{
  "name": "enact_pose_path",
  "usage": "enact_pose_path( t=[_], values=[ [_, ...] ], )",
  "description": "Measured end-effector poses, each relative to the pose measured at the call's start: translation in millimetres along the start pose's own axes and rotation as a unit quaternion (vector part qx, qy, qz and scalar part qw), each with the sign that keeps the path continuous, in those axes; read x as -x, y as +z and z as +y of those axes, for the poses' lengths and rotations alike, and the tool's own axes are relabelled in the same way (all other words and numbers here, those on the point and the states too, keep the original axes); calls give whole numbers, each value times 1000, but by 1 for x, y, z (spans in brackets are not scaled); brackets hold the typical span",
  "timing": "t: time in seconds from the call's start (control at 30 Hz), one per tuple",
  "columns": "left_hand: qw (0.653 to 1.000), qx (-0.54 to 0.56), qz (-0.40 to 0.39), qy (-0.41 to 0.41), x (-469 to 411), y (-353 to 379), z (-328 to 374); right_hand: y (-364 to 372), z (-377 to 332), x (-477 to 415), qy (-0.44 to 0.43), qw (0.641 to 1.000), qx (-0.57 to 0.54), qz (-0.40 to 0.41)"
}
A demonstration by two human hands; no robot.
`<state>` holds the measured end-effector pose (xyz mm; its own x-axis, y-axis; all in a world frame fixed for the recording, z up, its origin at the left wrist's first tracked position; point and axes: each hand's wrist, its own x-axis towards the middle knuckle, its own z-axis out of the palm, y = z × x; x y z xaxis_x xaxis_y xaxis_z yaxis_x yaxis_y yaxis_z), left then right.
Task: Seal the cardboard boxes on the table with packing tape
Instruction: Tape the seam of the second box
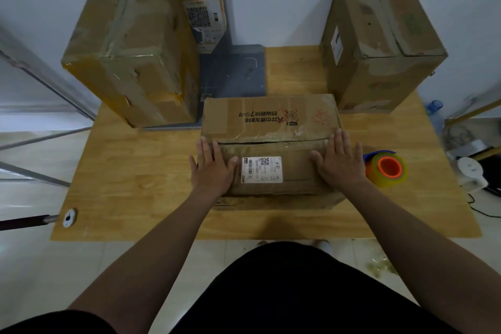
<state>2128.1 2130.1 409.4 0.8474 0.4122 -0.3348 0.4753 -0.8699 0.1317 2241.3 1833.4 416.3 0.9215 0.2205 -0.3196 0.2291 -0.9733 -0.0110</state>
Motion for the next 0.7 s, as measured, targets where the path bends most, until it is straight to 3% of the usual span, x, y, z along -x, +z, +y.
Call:
enact_pose_path(
  t=[0.1, 0.23, 0.33, 0.47, 0.6, 0.7],
  values=[
    [998, 52, 28, -19, -2, -3, 0, 3, -2, -4, -8, 996, -83, 39],
    [974, 214, -1, -73, -19, -20, -8, -9, 3, -17, 10, 977, -200, 77],
    [973, 219, -32, -66, -32, -28, -14, -19, 10, -30, 28, 965, -256, 51],
    [976, 201, -72, -47, -44, -36, -18, -20, 24, -37, 25, 920, -390, 13],
    [967, 216, -120, -56, -49, -40, -19, -23, 26, -35, 25, 932, -362, -24],
    [979, 144, -94, -108, -42, -45, 5, -27, 27, -33, 27, 955, -291, -56]
  ],
)
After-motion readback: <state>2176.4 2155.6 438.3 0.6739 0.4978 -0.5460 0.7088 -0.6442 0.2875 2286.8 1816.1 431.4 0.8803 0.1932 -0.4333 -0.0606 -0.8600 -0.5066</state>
